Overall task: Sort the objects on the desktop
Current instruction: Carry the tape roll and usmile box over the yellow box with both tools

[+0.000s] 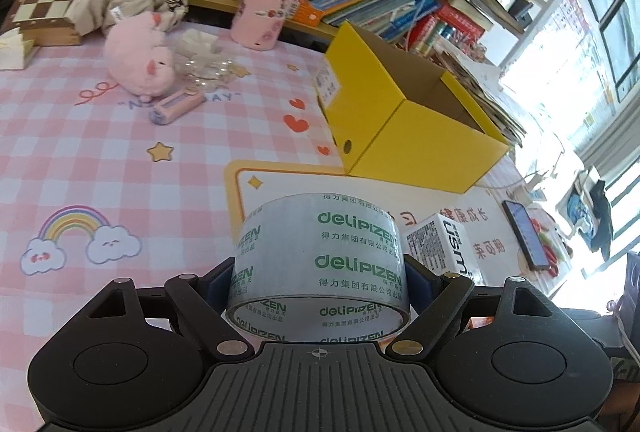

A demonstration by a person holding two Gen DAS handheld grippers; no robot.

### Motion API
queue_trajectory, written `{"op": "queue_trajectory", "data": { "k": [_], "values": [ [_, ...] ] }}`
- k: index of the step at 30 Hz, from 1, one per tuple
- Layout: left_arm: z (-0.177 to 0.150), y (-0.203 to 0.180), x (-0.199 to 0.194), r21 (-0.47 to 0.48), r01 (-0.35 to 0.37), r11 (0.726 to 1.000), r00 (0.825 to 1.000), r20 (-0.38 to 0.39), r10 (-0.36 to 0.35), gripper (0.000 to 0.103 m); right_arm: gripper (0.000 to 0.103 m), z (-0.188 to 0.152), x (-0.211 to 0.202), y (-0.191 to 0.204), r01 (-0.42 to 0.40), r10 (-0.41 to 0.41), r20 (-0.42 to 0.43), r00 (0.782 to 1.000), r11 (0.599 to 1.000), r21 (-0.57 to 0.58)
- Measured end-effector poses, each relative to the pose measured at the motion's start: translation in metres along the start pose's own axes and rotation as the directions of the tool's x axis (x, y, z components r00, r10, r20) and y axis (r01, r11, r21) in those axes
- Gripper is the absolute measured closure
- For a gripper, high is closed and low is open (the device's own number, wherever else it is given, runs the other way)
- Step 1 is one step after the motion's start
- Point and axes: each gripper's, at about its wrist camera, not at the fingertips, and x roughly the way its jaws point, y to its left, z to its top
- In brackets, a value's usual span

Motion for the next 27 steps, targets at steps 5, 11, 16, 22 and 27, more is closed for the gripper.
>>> {"op": "queue_trajectory", "data": {
  "k": [5, 11, 16, 22, 27],
  "values": [
    [0.005, -0.008, 0.009, 0.010, 0.005, 1.000, 1.000, -0.006, -0.005, 0.018, 0.050, 0.002, -0.001, -0.011, 0.005, -0.005, 0.004, 1.000, 1.000, 0.013],
    [0.010, -0.019, 0.021, 0.019, 0.012, 1.000, 1.000, -0.016, -0.012, 0.018, 0.050, 0.008, 0.001, -0.025, 0.012, -0.012, 0.002, 1.000, 1.000, 0.027],
    [0.015, -0.033, 0.035, 0.036, 0.020, 0.999, 0.999, -0.036, -0.019, 0.018, 0.050, 0.012, 0.002, -0.040, 0.020, -0.019, -0.002, 1.000, 0.999, 0.041],
    [0.019, -0.051, 0.050, 0.061, 0.024, 0.998, 0.999, -0.048, -0.021, 0.018, 0.050, 0.019, 0.003, -0.057, 0.012, -0.012, 0.002, 1.000, 0.999, 0.035],
    [0.024, -0.064, 0.061, 0.071, 0.018, 0.997, 0.999, -0.043, -0.015, 0.018, 0.050, 0.028, 0.002, -0.069, -0.004, 0.004, 0.022, 1.000, 1.000, 0.009]
  ]
}}
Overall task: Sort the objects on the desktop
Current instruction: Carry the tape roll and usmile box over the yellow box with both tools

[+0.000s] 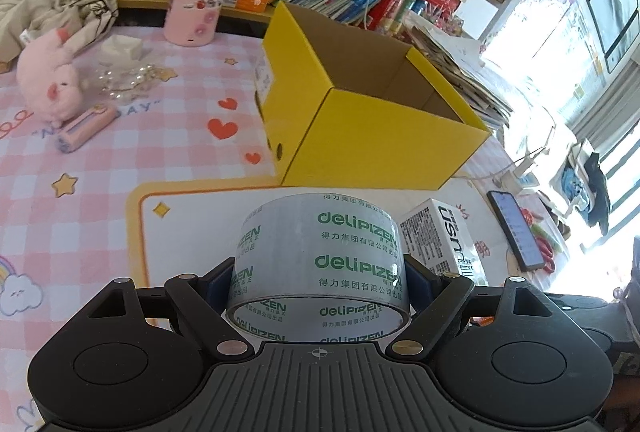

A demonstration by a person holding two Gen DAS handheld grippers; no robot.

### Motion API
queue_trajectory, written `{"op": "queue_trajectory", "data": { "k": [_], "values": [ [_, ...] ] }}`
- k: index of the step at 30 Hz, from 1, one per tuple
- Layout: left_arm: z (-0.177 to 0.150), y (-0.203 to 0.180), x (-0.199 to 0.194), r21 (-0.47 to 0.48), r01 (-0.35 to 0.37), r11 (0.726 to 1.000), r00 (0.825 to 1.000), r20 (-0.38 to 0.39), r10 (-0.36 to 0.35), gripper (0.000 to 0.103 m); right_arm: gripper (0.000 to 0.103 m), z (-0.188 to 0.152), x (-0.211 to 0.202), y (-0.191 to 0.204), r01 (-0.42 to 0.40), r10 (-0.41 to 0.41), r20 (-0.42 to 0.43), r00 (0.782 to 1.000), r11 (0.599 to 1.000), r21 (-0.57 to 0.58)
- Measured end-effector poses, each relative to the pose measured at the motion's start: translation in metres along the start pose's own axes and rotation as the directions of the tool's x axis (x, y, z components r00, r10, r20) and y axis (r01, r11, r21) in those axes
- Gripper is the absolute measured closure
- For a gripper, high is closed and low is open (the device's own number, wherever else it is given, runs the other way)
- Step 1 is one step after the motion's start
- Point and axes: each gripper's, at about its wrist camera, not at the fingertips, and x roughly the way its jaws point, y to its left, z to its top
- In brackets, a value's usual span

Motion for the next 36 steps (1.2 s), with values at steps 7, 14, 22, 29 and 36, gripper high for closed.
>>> {"op": "queue_trajectory", "data": {
  "k": [7, 14, 22, 29, 36],
  "values": [
    [0.007, -0.019, 0.019, 0.010, -0.013, 1.000, 1.000, -0.012, 0.013, 0.018, 0.050, 0.010, 0.006, -0.022, -0.032, 0.032, -0.010, 0.999, 0.999, -0.005],
    [0.016, -0.044, 0.032, 0.044, -0.003, 0.999, 1.000, 0.005, 0.003, 0.018, 0.050, 0.018, 0.001, -0.044, -0.101, 0.102, 0.023, 0.995, 0.994, -0.037],
    [0.048, -0.080, 0.028, 0.085, 0.022, 0.996, 0.994, 0.108, -0.031, 0.018, 0.050, 0.050, -0.030, -0.066, -0.212, 0.231, 0.190, 0.954, 0.971, -0.114],
    [0.082, -0.091, 0.022, 0.057, 0.014, 0.998, 0.979, 0.202, -0.025, 0.018, 0.050, 0.096, -0.046, -0.087, -0.308, 0.333, 0.299, 0.894, 0.943, -0.128],
    [0.115, -0.094, 0.031, 0.086, -0.087, 0.993, 0.963, 0.263, 0.062, 0.018, 0.050, 0.149, -0.029, -0.095, -0.274, 0.321, 0.305, 0.896, 0.943, -0.188]
  ]
}}
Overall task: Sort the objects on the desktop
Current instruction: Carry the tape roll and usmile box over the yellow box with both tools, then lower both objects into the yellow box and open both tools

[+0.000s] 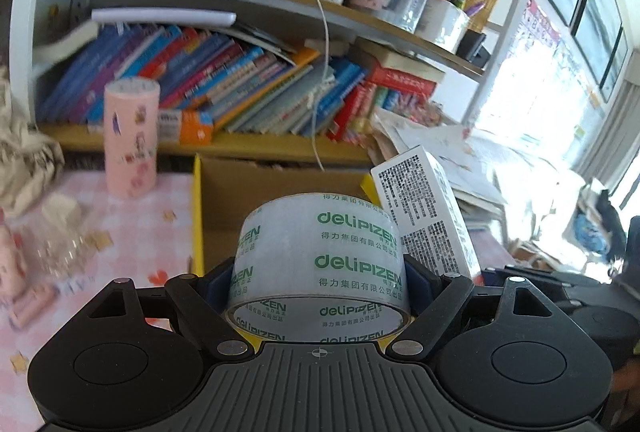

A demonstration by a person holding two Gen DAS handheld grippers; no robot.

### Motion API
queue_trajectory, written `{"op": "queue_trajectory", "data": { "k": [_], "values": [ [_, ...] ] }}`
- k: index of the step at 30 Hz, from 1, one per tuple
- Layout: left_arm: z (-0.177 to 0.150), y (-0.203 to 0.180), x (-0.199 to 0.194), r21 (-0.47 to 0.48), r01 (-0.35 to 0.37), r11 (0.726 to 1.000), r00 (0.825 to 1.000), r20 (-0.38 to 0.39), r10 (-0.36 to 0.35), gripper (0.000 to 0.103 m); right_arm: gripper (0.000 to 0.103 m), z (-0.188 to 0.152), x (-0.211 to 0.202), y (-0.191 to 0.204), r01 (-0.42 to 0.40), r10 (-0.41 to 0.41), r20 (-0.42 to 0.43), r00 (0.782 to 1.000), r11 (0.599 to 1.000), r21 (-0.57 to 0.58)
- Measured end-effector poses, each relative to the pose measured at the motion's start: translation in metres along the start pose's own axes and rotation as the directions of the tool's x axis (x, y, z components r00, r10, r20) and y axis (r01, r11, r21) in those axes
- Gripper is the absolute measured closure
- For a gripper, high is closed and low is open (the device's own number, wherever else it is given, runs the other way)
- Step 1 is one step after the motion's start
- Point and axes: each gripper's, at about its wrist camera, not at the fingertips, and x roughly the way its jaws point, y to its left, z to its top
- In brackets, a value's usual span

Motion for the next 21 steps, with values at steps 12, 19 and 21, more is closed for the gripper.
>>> {"op": "queue_trajectory", "data": {
  "k": [12, 19, 21],
  "values": [
    [0.011, 0.014, 0.058, 0.058, -0.114, 0.992, 0.991, -0.057, 0.117, 0.018, 0.053, 0.036, 0.081, -0.038, 0.095, -0.106, -0.157, 0.982, 0.993, -0.076],
    [0.014, 0.011, 0.097, 0.185, -0.151, 0.971, 0.979, -0.109, 0.173, 0.018, 0.053, 0.050, 0.135, -0.042, 0.073, -0.125, -0.254, 0.959, 0.976, -0.205],
    [0.014, 0.013, 0.104, 0.211, -0.144, 0.967, 0.976, -0.129, 0.174, 0.018, 0.053, 0.050, 0.153, -0.044, 0.053, -0.133, -0.309, 0.942, 0.966, -0.255]
  ]
}}
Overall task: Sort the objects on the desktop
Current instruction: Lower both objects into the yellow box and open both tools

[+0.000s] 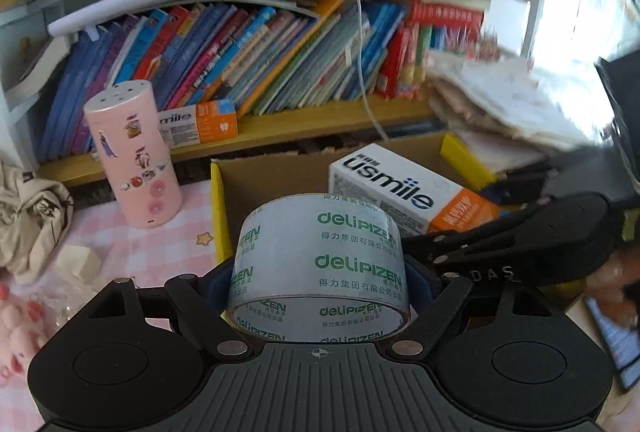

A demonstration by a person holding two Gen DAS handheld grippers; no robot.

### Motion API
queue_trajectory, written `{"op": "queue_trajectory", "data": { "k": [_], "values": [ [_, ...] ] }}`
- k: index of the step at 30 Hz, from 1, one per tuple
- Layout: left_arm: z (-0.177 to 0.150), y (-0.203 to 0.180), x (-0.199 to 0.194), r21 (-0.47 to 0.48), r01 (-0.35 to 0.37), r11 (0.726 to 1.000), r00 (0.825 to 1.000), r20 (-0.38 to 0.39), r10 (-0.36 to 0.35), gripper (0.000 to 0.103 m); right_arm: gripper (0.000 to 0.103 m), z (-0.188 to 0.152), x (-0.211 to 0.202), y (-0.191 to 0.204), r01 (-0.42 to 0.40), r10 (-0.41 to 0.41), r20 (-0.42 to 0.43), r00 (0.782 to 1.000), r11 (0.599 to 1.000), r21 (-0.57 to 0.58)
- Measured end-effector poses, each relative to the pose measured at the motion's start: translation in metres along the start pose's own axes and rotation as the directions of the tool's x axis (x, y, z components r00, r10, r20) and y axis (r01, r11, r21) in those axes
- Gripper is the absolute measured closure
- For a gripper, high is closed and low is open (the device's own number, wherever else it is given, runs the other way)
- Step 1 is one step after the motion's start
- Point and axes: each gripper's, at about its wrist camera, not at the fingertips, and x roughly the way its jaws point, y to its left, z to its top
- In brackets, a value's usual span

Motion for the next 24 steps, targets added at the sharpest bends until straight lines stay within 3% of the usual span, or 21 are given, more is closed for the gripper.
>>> {"op": "queue_trajectory", "data": {
  "k": [4, 10, 18, 20, 24],
  "values": [
    [0.000, -0.008, 0.011, 0.097, -0.017, 0.995, 0.999, -0.033, 0.021, 0.018, 0.053, 0.006, 0.025, -0.001, -0.008, 0.001, -0.087, 0.996, 0.997, -0.074],
    [-0.004, -0.016, 0.021, 0.165, -0.030, 0.986, 0.998, -0.053, 0.039, 0.018, 0.053, 0.005, 0.044, 0.000, -0.002, -0.019, -0.160, 0.987, 0.991, -0.131],
    [-0.007, -0.021, 0.023, 0.219, -0.057, 0.974, 0.996, -0.054, 0.070, 0.017, 0.052, 0.006, 0.044, 0.001, -0.005, -0.018, -0.183, 0.983, 0.992, -0.125],
    [-0.008, -0.021, 0.021, 0.217, -0.061, 0.974, 0.996, -0.049, 0.073, 0.017, 0.043, 0.006, 0.041, 0.001, 0.006, -0.028, -0.164, 0.986, 0.991, -0.134],
    [-0.008, -0.020, 0.015, 0.207, -0.058, 0.977, 0.997, -0.039, 0.067, 0.015, 0.040, 0.004, 0.033, 0.003, 0.020, -0.040, -0.130, 0.991, 0.989, -0.146]
  ]
}}
